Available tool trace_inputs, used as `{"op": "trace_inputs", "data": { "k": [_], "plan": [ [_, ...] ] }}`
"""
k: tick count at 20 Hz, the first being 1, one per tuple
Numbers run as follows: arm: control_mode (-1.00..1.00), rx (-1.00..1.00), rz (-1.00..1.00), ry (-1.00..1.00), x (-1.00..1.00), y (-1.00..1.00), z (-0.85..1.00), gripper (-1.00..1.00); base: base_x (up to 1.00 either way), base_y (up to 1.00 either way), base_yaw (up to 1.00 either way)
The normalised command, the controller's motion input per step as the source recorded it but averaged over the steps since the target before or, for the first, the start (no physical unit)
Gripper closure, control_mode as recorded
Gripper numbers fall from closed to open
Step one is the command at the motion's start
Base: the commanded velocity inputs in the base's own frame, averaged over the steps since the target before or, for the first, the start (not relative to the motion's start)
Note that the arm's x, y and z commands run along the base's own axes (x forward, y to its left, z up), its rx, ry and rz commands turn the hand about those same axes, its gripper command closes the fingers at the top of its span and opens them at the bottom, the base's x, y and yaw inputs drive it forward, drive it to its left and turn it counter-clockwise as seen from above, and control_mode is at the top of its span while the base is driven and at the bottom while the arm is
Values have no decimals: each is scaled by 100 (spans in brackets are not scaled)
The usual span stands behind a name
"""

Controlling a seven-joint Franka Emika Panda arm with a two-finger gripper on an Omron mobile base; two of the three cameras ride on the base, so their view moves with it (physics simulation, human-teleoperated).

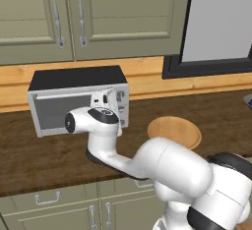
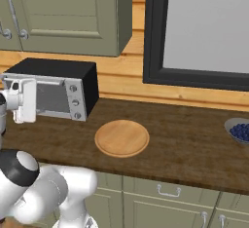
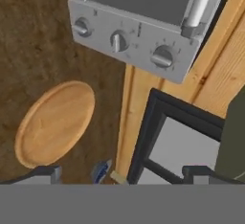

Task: Pick up the kebab skewer and baguette bread, and place them inside the toaster oven. Close the toaster oven door and start by setting the timer.

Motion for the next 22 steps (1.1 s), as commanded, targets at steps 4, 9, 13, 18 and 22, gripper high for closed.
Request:
{"op": "trace_inputs", "data": {
  "k": [4,9,13,18,22],
  "plan": [
    [-100,-22,27,39,-14,-27,0,-100,0,0,0],
    [-100,-28,13,44,-8,-5,-16,-100,0,0,0],
    [-100,-24,3,7,-2,0,-42,-100,0,0,0],
    [-100,-28,9,-2,2,-2,-48,-100,0,0,0],
    [-100,-19,10,10,11,-10,-9,-100,0,0,0]
  ]
}}
